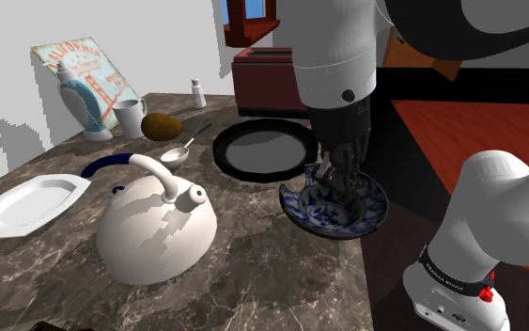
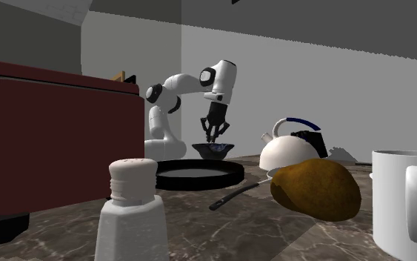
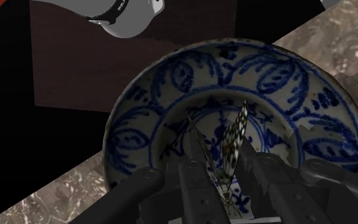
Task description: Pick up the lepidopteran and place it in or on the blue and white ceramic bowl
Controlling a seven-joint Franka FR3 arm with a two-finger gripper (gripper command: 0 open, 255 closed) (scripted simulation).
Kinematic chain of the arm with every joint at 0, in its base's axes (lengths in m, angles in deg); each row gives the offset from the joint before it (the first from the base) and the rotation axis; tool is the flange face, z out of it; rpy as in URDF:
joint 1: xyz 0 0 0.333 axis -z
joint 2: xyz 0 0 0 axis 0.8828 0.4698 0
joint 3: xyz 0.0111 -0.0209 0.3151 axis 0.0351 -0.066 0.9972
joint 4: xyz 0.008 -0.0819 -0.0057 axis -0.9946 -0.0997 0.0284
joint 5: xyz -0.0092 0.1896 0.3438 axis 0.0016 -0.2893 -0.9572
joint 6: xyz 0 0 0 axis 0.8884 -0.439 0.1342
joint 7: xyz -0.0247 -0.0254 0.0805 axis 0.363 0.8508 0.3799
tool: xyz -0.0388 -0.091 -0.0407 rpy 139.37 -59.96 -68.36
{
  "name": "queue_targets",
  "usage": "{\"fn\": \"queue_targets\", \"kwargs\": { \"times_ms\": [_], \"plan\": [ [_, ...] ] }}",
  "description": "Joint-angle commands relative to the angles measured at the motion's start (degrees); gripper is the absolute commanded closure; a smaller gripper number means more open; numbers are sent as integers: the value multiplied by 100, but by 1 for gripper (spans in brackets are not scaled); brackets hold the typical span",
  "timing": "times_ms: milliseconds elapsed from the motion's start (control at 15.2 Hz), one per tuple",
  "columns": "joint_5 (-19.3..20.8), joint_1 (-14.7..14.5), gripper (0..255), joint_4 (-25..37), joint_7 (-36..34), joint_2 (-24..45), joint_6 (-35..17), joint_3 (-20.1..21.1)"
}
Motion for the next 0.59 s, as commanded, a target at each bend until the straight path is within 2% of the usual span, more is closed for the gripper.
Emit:
{"fn": "queue_targets", "kwargs": {
  "times_ms": [0,330,528],
  "plan": [
    [0,0,0,0,0,0,0,0],
    [0,0,0,0,0,0,0,0],
    [89,81,0,757,-68,284,474,-6]
  ]
}}
